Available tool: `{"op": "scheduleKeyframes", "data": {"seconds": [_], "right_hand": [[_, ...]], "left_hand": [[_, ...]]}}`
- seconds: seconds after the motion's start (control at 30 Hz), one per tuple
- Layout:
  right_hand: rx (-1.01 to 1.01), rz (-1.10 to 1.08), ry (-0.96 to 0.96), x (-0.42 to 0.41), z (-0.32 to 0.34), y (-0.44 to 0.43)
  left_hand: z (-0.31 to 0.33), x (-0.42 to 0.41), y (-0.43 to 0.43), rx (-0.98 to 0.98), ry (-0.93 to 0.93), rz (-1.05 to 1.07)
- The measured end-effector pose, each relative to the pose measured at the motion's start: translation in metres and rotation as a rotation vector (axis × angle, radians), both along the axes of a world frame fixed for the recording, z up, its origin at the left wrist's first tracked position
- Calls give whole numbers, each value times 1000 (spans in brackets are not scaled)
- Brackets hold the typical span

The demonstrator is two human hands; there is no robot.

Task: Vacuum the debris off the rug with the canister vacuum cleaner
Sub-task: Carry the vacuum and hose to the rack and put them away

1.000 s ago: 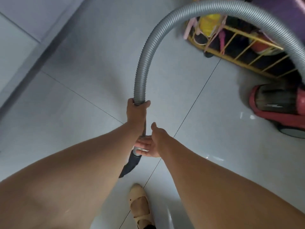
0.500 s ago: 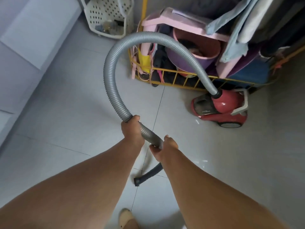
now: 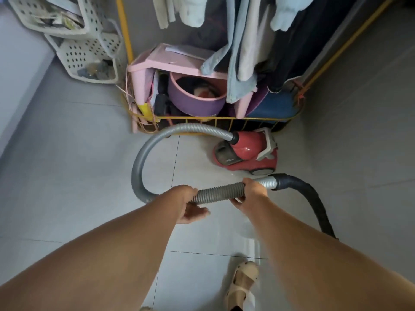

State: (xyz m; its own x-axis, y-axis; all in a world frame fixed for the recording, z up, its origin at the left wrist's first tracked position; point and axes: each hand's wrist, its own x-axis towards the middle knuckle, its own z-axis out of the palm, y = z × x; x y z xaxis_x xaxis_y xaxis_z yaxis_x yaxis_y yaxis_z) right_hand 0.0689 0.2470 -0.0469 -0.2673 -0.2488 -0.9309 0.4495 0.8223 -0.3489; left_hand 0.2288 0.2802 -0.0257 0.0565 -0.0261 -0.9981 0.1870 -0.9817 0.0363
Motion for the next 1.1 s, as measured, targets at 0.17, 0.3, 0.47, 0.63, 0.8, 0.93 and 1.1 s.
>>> {"op": "scheduleKeyframes", "data": {"seconds": [0.17, 0.3, 0.47, 0.63, 0.8, 0.93, 1.1], "right_hand": [[31, 188, 65, -64, 21, -20], [-39, 221, 66, -105, 32, -42], [-120, 384, 86, -134, 45, -84], [-117, 473, 50, -152, 53, -111], [-111, 496, 38, -158, 37, -136], [-127, 499, 25, -147, 27, -158], [-162, 452, -1, -120, 17, -191]], "left_hand": [[25, -44, -32, -142, -141, -349], [47, -96, -79, -341, -178, -463], [57, -160, -134, -466, -178, -481], [54, -200, -168, -556, -214, -458], [39, -217, -195, -553, -187, -443], [22, -210, -212, -535, -146, -399], [7, -197, -241, -502, -108, -371]]}}
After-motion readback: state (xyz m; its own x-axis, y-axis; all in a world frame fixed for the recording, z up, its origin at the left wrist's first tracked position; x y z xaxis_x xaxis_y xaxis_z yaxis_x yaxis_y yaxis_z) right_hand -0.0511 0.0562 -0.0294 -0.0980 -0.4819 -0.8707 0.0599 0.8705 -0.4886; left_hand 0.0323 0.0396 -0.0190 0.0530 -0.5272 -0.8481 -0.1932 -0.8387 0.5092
